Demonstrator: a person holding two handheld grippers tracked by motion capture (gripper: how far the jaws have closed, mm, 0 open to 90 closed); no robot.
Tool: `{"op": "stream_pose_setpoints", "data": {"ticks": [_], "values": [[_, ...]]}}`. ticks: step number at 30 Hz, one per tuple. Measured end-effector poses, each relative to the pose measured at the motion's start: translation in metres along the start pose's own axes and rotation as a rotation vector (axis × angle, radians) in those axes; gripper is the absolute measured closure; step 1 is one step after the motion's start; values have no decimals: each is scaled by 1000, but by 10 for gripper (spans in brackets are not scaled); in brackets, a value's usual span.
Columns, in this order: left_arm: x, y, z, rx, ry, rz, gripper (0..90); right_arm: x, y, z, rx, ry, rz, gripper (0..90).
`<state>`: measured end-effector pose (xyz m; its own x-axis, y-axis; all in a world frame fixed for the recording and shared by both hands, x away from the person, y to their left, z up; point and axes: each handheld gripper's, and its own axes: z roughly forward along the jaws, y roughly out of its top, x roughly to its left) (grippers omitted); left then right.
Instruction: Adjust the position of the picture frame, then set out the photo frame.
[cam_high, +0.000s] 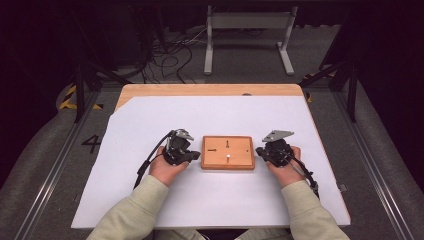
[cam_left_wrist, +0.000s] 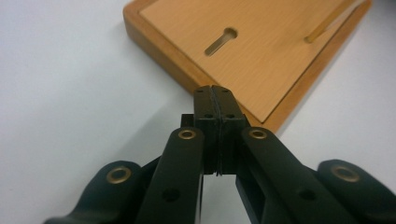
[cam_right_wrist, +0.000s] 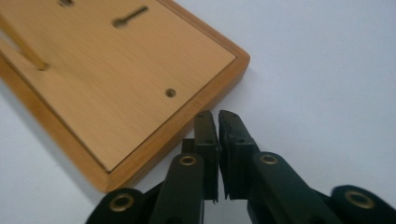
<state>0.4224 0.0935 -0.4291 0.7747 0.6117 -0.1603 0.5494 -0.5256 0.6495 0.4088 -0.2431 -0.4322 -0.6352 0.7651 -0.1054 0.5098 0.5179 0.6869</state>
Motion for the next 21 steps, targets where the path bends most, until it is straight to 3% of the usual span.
{"op": "stream_pose_setpoints", "data": {"ticks": [1,3,6,14,16,18,21], "values": [[0,0,0,0,0,0,861,0,0,0,0,0,0,852],[-8,-1,-7,-35,12,63,827,-2,-2,-12,-37,8,-6,819],[-15,-2,-13,-62,27,120,784,-3,-5,-32,-101,8,-17,777],[-21,-6,-19,-98,38,139,621,-7,-11,-60,-194,13,22,700],[-23,-5,-20,-118,24,154,560,-9,-13,-63,-209,10,27,672],[-26,-3,-17,-114,-33,170,492,-12,-14,-66,-222,13,42,647],[-31,-2,-13,-122,-55,193,481,-15,-16,-70,-239,3,47,624]]}}
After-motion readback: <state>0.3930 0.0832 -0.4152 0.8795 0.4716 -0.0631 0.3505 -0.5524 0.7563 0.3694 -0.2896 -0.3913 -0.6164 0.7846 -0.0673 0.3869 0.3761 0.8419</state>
